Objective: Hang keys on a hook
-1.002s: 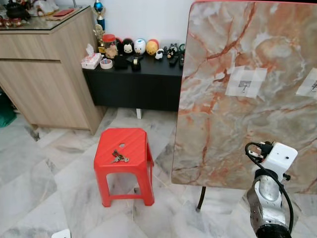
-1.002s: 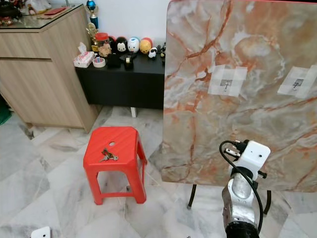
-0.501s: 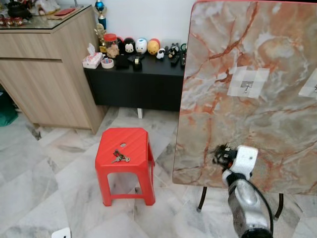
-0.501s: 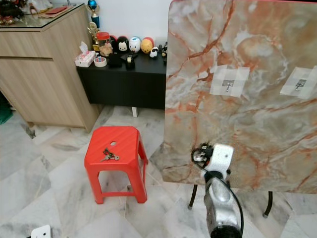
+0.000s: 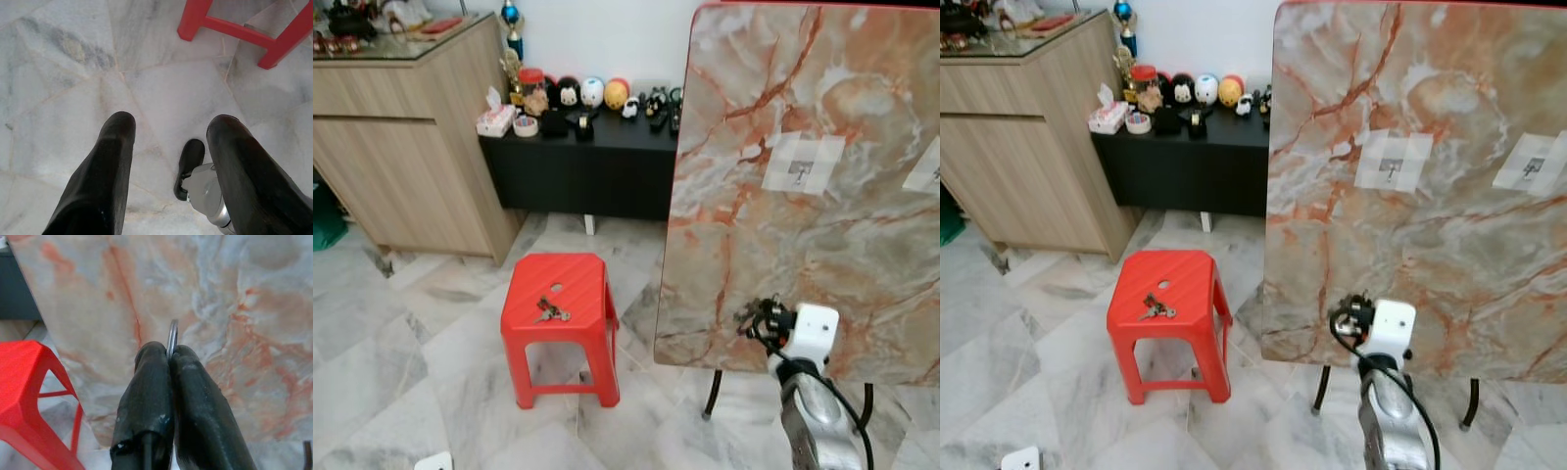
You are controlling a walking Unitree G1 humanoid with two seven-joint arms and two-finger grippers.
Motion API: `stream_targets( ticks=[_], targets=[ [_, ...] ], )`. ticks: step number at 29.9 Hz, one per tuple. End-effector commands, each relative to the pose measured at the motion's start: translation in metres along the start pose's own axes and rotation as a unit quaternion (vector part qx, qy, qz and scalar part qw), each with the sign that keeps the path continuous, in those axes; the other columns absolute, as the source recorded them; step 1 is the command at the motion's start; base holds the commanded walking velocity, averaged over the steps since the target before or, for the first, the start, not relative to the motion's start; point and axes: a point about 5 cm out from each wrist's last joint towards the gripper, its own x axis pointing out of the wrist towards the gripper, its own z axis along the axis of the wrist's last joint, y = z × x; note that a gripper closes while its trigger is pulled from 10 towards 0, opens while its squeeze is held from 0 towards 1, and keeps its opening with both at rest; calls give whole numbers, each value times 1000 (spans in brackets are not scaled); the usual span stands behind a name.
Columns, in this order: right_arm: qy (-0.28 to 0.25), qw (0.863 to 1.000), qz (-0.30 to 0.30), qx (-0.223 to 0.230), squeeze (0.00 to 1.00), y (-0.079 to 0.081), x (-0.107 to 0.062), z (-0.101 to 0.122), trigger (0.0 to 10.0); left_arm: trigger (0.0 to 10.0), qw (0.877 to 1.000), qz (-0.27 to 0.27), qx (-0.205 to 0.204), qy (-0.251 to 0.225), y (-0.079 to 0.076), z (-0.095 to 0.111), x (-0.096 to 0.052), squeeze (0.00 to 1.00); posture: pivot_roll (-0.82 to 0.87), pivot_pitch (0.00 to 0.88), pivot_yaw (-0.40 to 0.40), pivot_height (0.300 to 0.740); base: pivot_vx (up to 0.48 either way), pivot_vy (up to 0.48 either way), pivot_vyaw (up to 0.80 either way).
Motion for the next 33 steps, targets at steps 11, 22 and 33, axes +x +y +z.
stream_targets(
  ticks=[11, 22, 33],
  targets=[
    [-53, 998, -16, -12, 0, -2, -14, 17, 10000, 10000, 1000, -6, 0, 4, 1, -3, -1, 0, 13, 0, -26, 740, 91, 0, 0],
    [-56, 998, -23, -19, 0, -2, -15, 21, 10000, 10000, 1000, -8, 1, 6, 1, -4, -1, 0, 12, 0, -30, 740, 282, 0, 0],
    [-47, 996, -69, -19, 0, -13, -15, 21, 10000, 10000, 1000, -10, 6, 13, 3, -8, -3, 0, 14, 0, -26, 740, 27, 0, 0]
  ],
)
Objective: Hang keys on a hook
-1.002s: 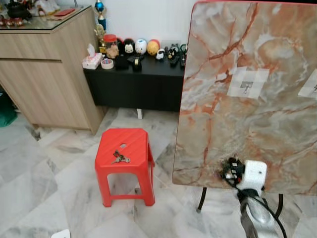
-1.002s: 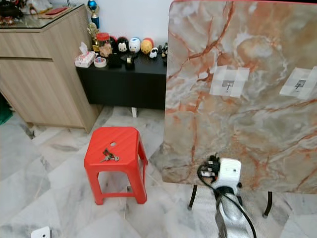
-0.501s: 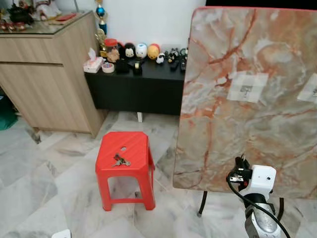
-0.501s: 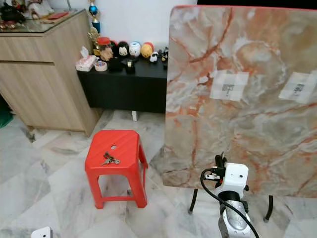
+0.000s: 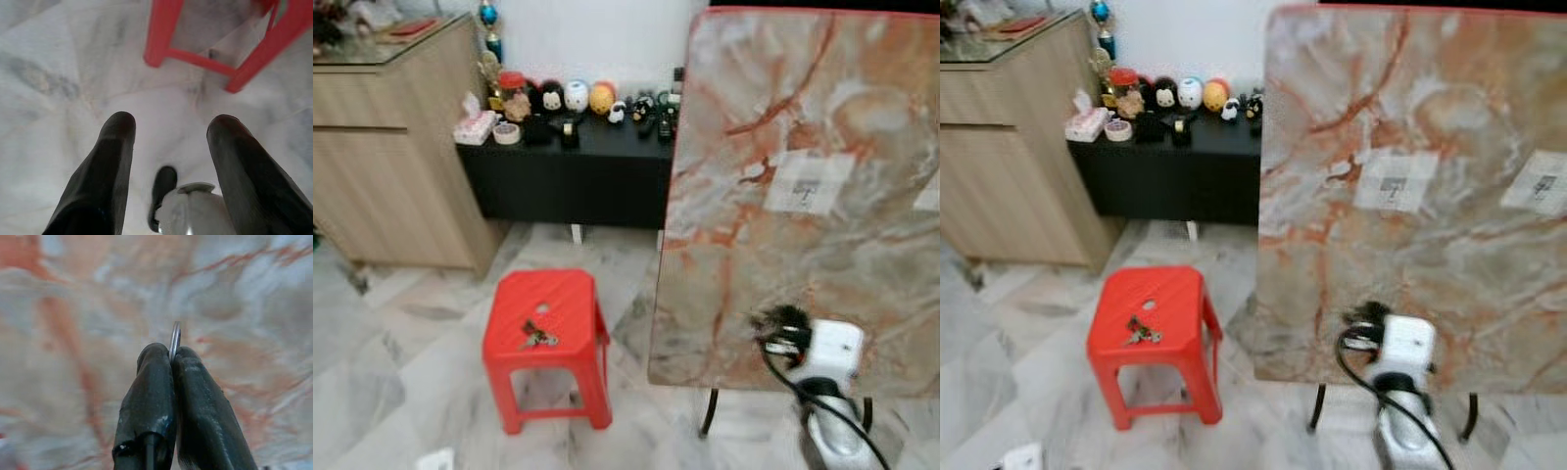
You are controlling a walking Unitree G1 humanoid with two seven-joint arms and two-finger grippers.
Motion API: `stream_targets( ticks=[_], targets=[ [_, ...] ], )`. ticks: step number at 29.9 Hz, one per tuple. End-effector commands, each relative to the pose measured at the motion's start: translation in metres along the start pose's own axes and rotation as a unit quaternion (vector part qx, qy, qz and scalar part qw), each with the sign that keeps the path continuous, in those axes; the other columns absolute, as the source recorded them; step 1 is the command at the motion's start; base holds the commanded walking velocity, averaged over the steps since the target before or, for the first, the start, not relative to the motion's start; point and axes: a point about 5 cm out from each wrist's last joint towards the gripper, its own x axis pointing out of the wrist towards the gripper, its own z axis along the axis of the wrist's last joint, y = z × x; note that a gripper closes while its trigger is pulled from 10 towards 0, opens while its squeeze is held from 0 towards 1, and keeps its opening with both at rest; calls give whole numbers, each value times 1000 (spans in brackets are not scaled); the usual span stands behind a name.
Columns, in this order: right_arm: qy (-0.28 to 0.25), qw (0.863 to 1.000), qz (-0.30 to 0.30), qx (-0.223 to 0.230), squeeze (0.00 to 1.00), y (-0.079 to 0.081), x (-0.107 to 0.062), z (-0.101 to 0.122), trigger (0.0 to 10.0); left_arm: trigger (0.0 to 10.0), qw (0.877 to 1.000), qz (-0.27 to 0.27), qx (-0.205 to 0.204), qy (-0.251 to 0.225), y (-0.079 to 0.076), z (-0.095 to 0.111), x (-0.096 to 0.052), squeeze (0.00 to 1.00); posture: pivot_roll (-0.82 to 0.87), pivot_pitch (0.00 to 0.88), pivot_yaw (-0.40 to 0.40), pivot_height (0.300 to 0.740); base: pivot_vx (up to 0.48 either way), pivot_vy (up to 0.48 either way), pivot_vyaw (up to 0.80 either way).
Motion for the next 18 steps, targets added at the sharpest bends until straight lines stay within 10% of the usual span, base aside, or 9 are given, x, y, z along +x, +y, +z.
stream_targets(
  ticks=[1, 18],
  targets=[
    [-10, 1000, 10, 6, 0, 9, 3, 5, 10000, 10000, 1000, 15, 7, 23, 14, -13, -6, 0, 14, 0, -26, 740, 0, 0, 0],
    [9, 1000, -10, 17, 0, 1, 6, 0, 10000, 10000, 999, 18, 14, 37, 24, -17, -8, 0, 14, 0, -28, 740, 62, 0, 0]
  ],
)
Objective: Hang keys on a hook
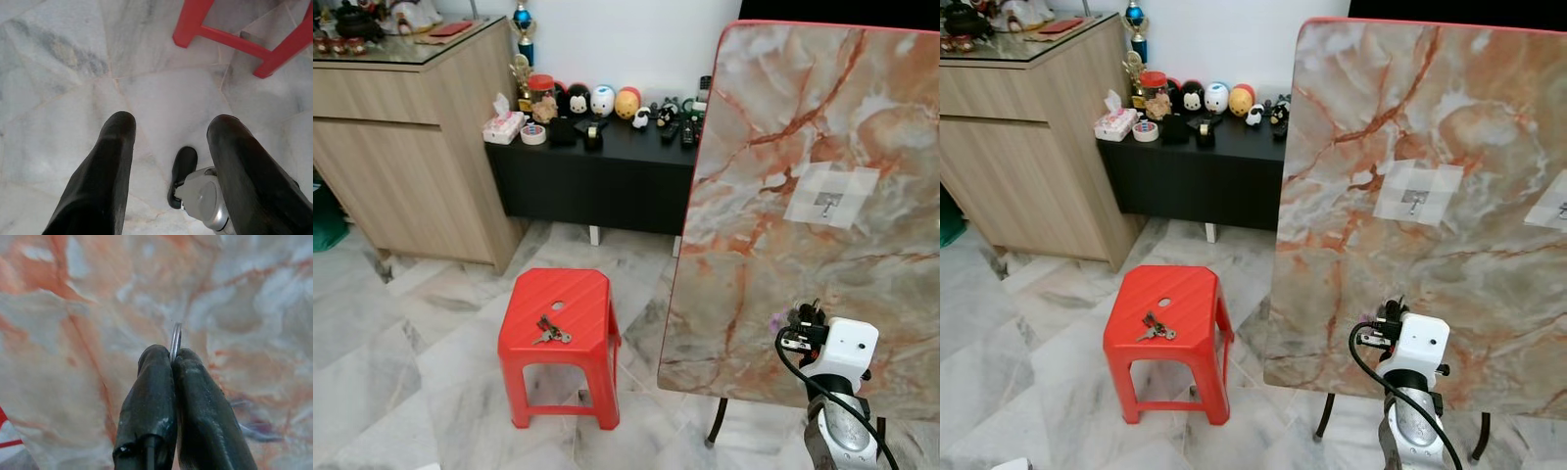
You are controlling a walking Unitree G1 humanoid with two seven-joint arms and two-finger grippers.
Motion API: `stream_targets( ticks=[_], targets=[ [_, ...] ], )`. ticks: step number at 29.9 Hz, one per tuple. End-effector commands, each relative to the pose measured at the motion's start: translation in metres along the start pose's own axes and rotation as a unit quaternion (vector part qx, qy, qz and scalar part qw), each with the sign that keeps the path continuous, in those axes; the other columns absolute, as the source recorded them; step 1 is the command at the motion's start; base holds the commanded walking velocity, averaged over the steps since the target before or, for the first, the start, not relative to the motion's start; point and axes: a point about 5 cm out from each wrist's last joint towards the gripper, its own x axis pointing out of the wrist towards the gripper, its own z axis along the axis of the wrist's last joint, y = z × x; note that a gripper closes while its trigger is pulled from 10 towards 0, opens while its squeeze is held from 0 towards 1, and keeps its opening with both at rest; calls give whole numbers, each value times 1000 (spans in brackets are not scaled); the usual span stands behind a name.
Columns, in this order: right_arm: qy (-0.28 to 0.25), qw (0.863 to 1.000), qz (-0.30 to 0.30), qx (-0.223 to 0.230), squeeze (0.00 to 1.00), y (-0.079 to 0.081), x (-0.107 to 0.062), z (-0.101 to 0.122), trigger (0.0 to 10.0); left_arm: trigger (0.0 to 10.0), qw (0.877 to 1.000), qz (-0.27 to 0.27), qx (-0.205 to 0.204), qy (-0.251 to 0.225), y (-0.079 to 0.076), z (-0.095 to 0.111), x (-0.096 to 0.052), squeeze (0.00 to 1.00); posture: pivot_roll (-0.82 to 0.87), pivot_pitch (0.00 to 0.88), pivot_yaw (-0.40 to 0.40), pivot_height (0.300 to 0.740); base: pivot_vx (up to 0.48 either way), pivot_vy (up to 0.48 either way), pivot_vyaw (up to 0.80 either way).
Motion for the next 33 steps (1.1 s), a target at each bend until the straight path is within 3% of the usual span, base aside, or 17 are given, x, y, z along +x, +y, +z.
stream_targets(
  ticks=[1, 6, 11, 25, 33],
  targets=[
    [10, 1000, -9, -7, 0, -8, -2, -5, 10000, 10000, 1000, -5, 4, 10, -4, -4, 0, 0, 14, 0, -28, 740, 259, 0, 0],
    [13, 1000, -17, -20, 0, -17, -9, -7, 10000, 10000, 1000, -8, 4, 4, -5, -2, 0, 0, 13, 0, -33, 740, 263, 0, 0],
    [9, 1000, -16, -23, 0, -17, -10, -5, 10000, 10000, 1000, -7, 5, 4, -5, -2, 0, 0, 11, 0, -32, 740, 265, 0, 0],
    [-11, 1000, -23, -12, 0, -9, -14, 5, 10000, 10000, 1000, -14, 9, 6, -8, -4, -1, 0, 3, 0, -33, 740, 0, 0, 0],
    [-43, 993, -113, -18, 0, -25, -8, 21, 10000, 10000, 1000, -9, 11, 11, 1, -7, -2, 0, 6, 0, -32, 740, 0, 0, 0]
  ],
)
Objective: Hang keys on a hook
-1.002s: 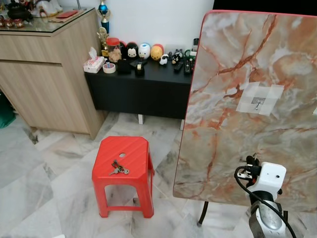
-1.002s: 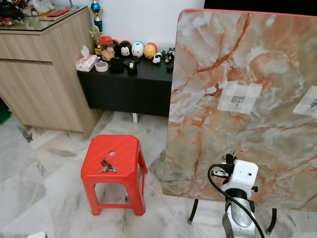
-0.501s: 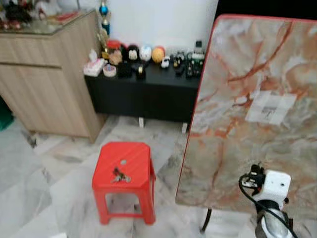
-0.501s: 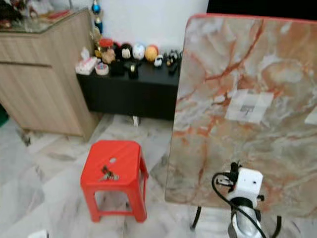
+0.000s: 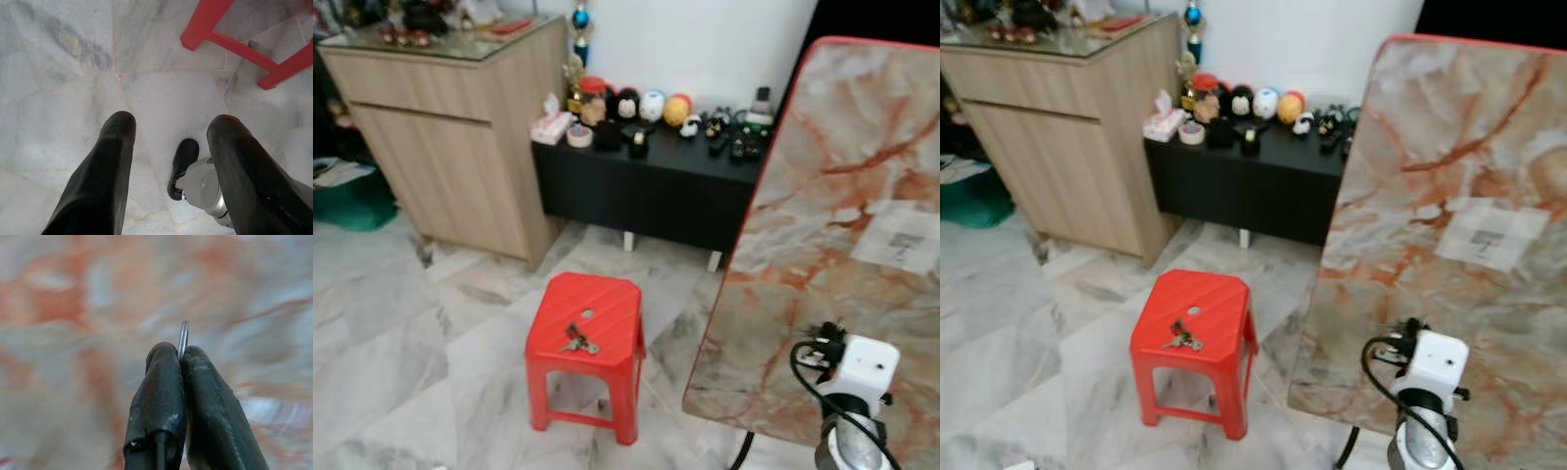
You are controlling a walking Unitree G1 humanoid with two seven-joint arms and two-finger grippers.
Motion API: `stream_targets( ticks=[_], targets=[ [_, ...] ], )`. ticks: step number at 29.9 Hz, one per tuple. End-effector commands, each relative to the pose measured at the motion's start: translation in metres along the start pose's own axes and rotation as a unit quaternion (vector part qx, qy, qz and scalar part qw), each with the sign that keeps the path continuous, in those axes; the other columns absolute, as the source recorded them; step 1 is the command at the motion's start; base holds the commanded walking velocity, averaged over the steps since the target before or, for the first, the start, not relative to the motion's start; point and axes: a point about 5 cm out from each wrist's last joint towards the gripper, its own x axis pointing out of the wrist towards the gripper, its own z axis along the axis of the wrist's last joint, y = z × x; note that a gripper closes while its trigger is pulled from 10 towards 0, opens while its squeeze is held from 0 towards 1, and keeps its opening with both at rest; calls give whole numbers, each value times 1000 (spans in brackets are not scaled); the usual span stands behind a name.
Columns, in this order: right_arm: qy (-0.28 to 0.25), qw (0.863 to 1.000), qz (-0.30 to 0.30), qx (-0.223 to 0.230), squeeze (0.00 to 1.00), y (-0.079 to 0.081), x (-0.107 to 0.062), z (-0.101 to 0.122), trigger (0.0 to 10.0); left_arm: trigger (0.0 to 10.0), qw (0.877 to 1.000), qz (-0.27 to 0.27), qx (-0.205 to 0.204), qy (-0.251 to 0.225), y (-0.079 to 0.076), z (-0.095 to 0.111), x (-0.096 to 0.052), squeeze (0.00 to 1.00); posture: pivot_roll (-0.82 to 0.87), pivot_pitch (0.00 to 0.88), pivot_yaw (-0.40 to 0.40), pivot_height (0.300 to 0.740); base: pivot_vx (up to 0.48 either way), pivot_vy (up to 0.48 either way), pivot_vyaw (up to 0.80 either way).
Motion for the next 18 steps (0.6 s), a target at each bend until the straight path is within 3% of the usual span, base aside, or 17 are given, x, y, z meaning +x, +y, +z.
stream_targets(
  ticks=[1, 7, 8, 13, 18],
  targets=[
    [-26, 999, -19, -6, 0, -3, 7, 15, 10000, 10000, 1000, 3, 10, 6, 6, -2, -1, 0, 6, 0, -31, 740, 0, 0, 0],
    [-59, 995, -64, -52, 0, -8, 21, 32, 10000, 10000, 1000, 3, 11, 2, 3, 1, 0, 0, 3, 0, -28, 740, 0, 0, 0],
    [-74, 991, -77, -80, 0, -8, 24, 37, 10000, 10000, 1000, 2, 12, 2, 3, 1, 0, 0, 3, 0, -28, 740, 0, 0, 0],
    [-97, 986, -94, -102, 0, -6, 28, 47, 10000, 10000, 1000, 3, 12, 4, 4, 1, 0, 0, 7, 0, -29, 740, 0, 0, 0],
    [-134, 973, -101, -158, 0, -2, 28, 57, 10000, 10000, 1000, 6, 12, 10, 8, -2, -1, 0, 9, 0, -27, 740, 0, 0, 0]
  ],
)
